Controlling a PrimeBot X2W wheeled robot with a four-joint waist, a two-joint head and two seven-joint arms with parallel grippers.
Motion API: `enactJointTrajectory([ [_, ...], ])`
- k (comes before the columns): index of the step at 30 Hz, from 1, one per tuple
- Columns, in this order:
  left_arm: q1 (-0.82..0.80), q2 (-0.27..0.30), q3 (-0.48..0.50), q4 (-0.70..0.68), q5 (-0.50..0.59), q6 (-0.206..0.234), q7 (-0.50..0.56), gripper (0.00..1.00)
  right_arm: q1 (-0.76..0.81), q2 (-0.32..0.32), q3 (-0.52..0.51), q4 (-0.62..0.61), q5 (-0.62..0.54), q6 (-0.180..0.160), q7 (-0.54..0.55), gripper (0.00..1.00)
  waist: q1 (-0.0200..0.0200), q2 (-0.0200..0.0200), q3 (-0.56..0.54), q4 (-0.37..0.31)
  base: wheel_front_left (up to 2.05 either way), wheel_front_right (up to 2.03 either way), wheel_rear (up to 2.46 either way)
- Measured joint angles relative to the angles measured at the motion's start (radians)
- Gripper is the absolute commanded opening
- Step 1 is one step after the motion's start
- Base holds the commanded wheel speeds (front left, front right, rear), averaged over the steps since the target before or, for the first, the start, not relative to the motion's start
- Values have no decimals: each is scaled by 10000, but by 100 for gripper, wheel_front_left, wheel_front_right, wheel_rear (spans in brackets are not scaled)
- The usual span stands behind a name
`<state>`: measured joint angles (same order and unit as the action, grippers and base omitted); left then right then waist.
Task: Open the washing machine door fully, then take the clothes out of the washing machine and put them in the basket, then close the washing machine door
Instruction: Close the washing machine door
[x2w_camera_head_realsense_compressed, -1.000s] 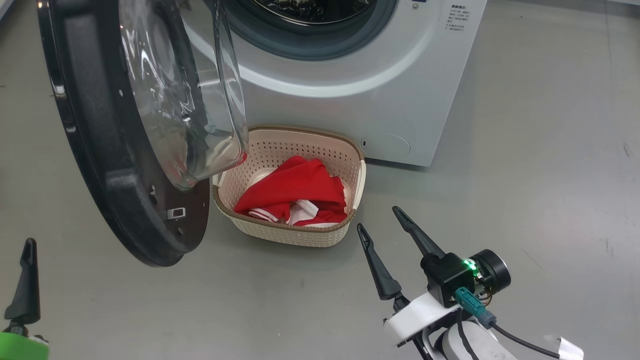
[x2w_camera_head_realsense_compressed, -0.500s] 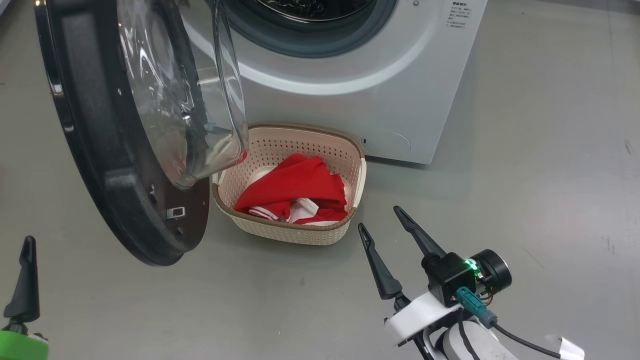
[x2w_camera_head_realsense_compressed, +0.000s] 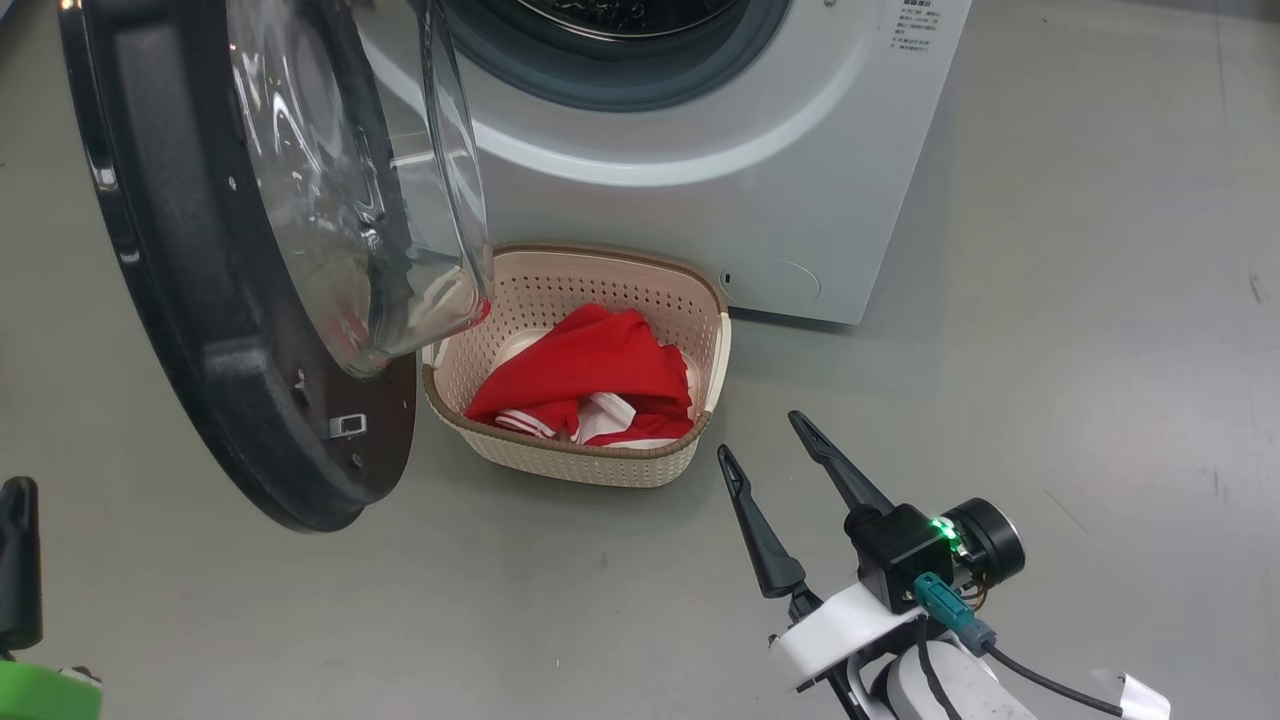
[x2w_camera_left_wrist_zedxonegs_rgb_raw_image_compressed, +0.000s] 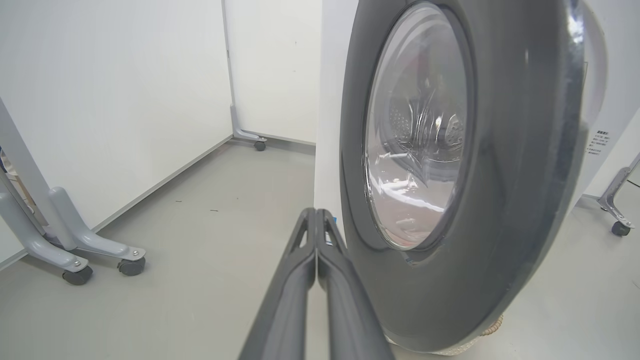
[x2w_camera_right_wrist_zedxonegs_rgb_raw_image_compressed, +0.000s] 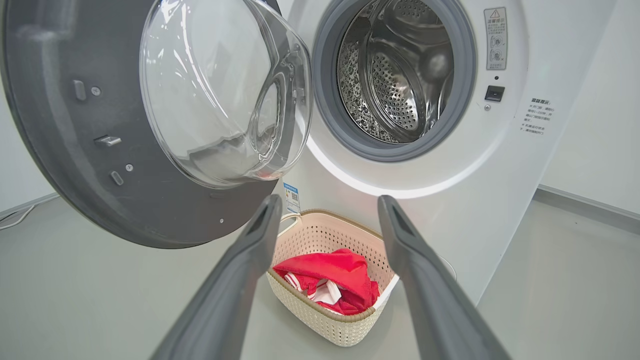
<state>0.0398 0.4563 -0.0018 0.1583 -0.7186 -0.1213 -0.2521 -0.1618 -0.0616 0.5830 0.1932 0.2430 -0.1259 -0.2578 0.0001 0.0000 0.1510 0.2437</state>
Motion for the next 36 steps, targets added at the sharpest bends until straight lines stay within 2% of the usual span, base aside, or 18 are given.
enactJointTrajectory([
  [8, -286, 343, -48, -127, -50, 0, 0, 0, -1, 0, 2, 0, 0, 0, 0, 100, 0, 0, 23, -5, 0, 0, 0],
  [13, -596, 518, -94, -178, -928, 0, -2, 0, -1, 0, 6, 4, 0, 0, 0, 100, -1, 0, 27, -15, 0, 0, 0],
  [17, -827, 441, -184, -215, -2786, 0, 102, 0, -1, 2, 12, 8, 0, 0, 0, 100, 0, 0, 18, -32, 0, 0, 0],
  [21, -1078, 334, 157, 2, -4677, 0, 965, 0, -2, 4, 27, 8, 2, 0, 0, 100, 0, 0, 19, -52, 0, 0, 0],
  [25, -1406, -25, 431, 23, -6855, 0, 2067, 0, -1, 2, 65, 8, 2, 0, 0, 100, -1, 0, 38, -91, 0, 0, 0],
  [31, -1502, -134, 1191, 577, -9482, 2, 3854, 0, -2, 6, 153, 2, 2, 0, 0, 100, 0, 0, 142, -197, 0, 0, 0],
  [36, -1801, -784, 1275, 830, -11754, 105, 5549, 0, -2, 2, 75, 4, 2, 0, 0, 100, 0, 0, 205, -254, 0, 0, 0],
])
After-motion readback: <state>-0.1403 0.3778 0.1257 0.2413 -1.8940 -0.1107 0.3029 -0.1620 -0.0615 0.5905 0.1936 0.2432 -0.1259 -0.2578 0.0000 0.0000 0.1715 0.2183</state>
